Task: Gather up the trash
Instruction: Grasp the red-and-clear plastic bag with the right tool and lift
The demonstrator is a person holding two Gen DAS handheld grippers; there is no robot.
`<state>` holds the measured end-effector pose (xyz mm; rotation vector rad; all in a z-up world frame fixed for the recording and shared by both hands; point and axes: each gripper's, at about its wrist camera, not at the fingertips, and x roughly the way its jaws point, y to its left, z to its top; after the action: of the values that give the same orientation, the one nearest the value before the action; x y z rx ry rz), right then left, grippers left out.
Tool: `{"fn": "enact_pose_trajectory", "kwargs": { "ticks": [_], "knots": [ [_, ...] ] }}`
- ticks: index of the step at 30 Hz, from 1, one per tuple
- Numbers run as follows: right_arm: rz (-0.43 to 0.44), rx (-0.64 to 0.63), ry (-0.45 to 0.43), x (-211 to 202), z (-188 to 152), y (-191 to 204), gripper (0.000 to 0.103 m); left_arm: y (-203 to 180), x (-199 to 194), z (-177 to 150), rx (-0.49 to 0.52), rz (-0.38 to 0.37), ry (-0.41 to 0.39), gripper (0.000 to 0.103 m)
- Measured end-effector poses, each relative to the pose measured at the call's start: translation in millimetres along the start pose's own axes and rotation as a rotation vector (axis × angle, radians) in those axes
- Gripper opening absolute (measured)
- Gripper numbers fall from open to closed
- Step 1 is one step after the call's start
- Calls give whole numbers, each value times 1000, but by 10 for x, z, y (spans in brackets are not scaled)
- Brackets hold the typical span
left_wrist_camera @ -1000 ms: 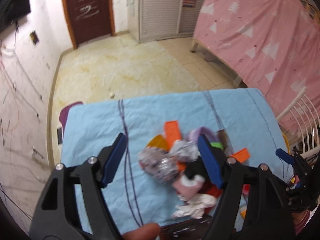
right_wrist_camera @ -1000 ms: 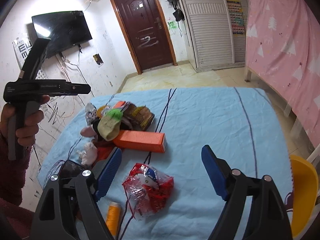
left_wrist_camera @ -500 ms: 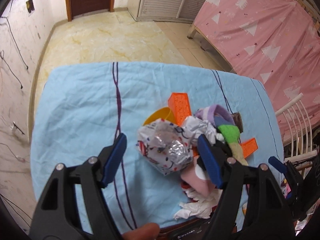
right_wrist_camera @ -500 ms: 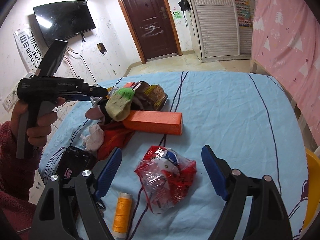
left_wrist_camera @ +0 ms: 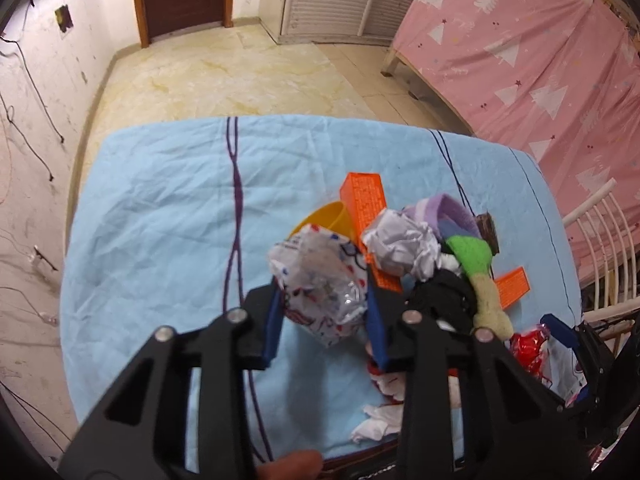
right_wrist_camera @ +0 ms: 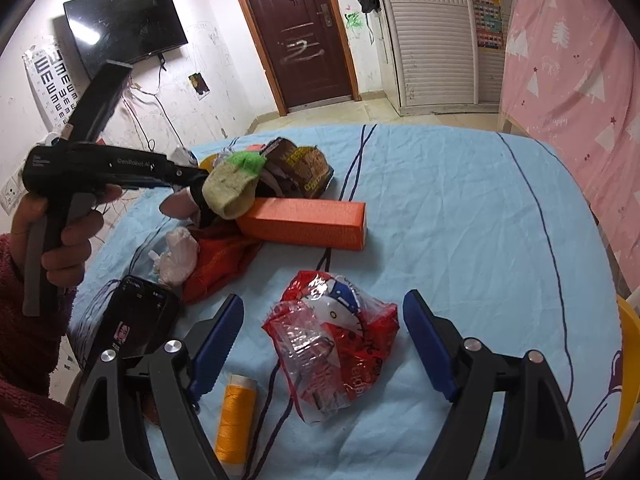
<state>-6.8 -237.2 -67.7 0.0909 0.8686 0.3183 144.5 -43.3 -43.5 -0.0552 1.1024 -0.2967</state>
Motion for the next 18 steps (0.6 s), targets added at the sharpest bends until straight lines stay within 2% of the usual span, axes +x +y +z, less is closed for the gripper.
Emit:
{"fn": "enact_pose_trajectory", "kwargs": {
  "ticks": [4,6,7,8,9,18],
  "knots": [
    [-23,-19,17,55,-11,27,73,-5,-176,3,0,21,-47,33],
    [-27,-17,16,76,-12,15,48,13,-281,13,1,33,-71,33],
    [-23,-13,14,75,-12,7,46,4,-332,26,1,40,-83,33],
    [-16,-13,13,75,-15,6,36,-20,-389,50,6,43,-93,33],
    [-15,-18,13,74,-22,6,34,-41,-437,61,9,44,-101,33],
    [-28,5,-54,-84,-4,-64,32,-399,-702,86,74,31,-154,33]
  ]
}}
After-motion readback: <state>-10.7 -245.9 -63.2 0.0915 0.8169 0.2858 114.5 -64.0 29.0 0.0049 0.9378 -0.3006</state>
